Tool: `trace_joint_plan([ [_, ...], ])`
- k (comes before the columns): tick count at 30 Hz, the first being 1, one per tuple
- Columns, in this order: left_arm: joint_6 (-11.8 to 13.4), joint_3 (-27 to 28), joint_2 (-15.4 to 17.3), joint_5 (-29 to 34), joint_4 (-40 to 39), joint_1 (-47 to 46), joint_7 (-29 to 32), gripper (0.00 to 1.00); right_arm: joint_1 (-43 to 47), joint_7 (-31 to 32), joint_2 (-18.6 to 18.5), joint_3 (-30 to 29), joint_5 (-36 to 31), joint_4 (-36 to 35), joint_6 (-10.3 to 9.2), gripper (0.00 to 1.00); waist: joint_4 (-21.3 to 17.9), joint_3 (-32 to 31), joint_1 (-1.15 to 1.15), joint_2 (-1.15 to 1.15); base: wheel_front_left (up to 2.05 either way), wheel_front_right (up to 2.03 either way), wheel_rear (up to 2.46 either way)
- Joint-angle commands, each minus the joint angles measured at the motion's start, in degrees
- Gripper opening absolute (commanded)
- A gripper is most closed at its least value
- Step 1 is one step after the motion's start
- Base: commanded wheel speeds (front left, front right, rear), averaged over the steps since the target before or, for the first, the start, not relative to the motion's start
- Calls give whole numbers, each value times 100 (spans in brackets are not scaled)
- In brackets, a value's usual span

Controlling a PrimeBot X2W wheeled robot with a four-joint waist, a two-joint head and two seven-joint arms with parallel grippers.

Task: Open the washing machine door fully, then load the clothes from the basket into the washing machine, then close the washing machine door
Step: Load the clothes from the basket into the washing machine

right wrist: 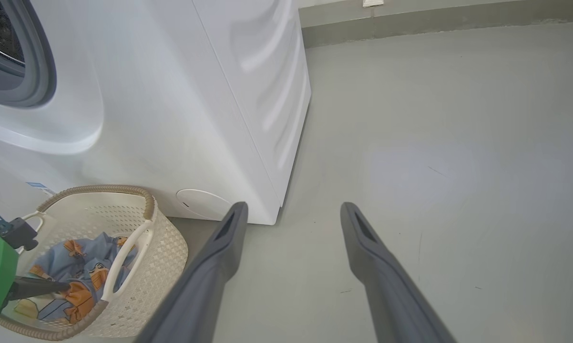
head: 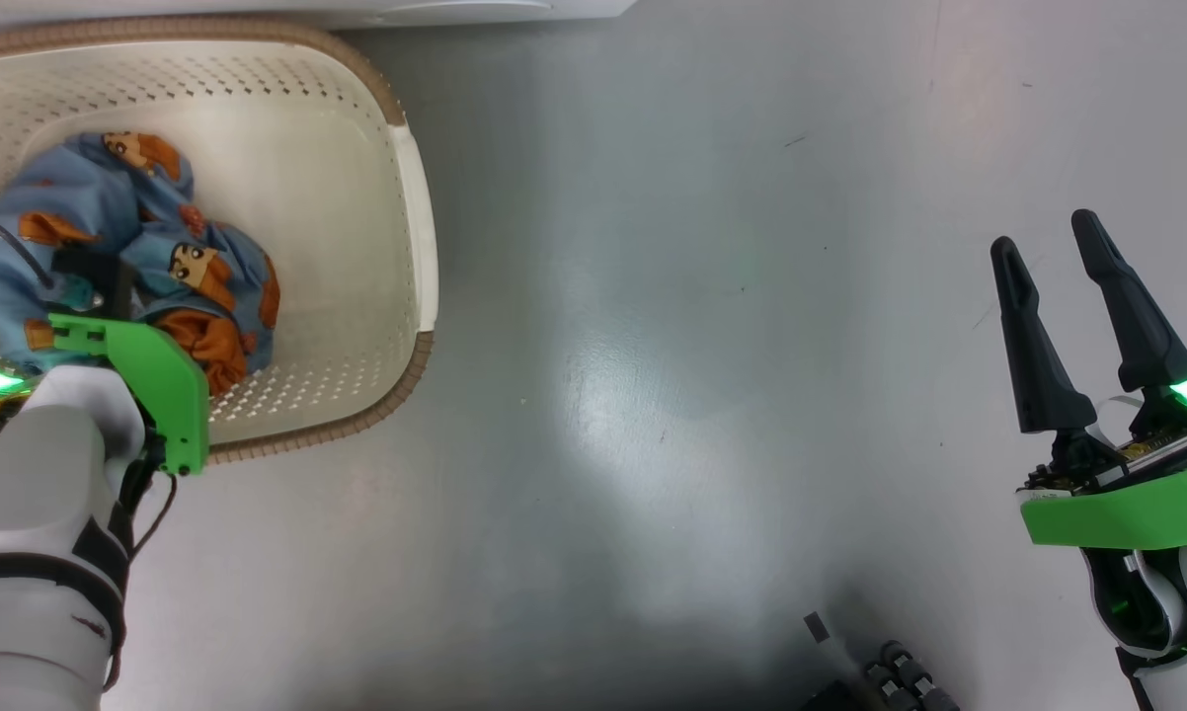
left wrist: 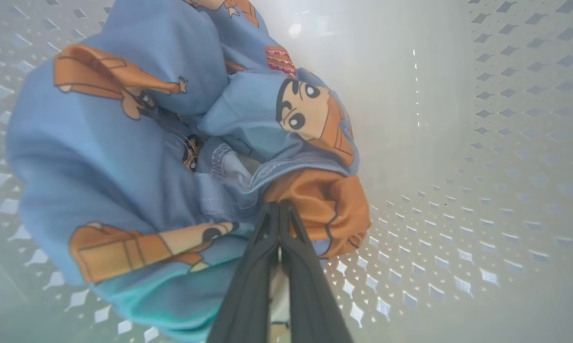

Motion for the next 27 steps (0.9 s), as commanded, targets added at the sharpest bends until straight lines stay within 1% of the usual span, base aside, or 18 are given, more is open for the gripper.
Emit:
trace_joint_plan([
  [1, 19, 60, 308, -79, -24, 89, 4, 0, 101, -27, -100, 146, 72, -130, 17, 100, -2, -3, 0, 0, 0, 0, 0],
  [7, 24, 32, 278, -133, -24, 98, -27, 0, 95, -27, -114, 154, 65, -123, 17, 100, 24, -45, 0, 0, 0, 0, 0],
  [10, 51, 48, 236, -197, -23, 103, -151, 0, 107, -27, -120, 147, 61, -115, 17, 100, 66, -92, 0, 0, 0, 0, 0],
  [17, 71, 179, 148, -441, -23, 181, -755, 0, 156, -27, -142, 143, 56, -76, 17, 100, 189, -340, 0, 0, 0, 0, 0],
  [24, -18, 306, 14, -694, -26, 288, -1275, 0, 252, -27, -188, 142, 44, -28, 17, 100, 312, -711, 0, 0, 0, 0, 0],
  [27, -116, 417, -20, -857, -88, 330, -1443, 0, 303, -27, -195, 145, 41, 13, 17, 100, 342, -903, 0, 0, 0, 0, 0],
])
